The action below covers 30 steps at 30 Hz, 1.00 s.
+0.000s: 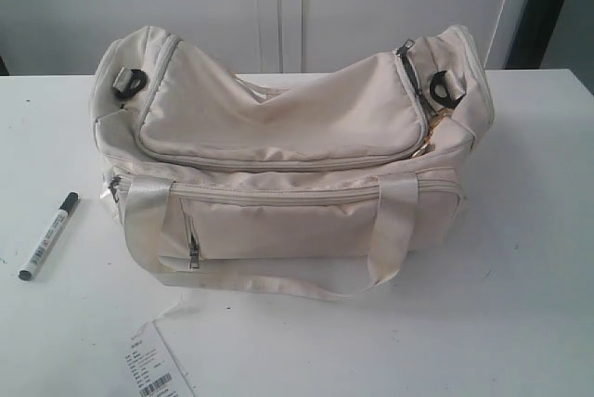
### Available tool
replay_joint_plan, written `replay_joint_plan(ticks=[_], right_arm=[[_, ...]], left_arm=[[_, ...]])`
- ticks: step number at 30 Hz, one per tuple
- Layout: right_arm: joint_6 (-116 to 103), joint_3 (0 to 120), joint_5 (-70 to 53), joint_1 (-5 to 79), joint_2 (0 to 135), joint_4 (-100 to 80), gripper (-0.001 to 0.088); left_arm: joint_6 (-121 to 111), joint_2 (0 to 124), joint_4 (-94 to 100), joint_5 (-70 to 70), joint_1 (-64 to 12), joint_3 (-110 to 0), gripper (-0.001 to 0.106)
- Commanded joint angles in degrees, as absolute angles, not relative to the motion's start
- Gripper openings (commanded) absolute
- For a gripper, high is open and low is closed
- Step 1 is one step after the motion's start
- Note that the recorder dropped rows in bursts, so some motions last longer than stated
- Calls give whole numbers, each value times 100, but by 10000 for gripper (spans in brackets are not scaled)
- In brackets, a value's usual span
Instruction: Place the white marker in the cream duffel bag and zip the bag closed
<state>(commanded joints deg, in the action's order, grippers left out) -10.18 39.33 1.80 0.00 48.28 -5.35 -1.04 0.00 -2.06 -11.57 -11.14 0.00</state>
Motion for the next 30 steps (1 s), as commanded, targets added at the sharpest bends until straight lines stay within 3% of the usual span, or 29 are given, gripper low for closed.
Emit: replay_joint_plan(ticks=[8, 14, 21, 24, 30], right_arm=[[-143, 5366, -2156, 0, 6091, -345, 0], [1652, 6467, -3835, 0, 7075, 1308, 0], [1783, 7557, -4474, 0, 8238, 2028, 22], [1783, 7824, -4518, 0, 8519, 2177, 138], [1783, 8271, -4466, 0, 8967, 2341, 494]], left_arm=[[-104, 0, -206, -1157, -1114, 0, 0], [-104, 0, -206, -1157, -1114, 0, 0], [-104, 0, -206, -1157, -1114, 0, 0], [-104, 0, -206, -1157, -1114, 0, 0], [-104, 0, -206, -1157, -1114, 0, 0]])
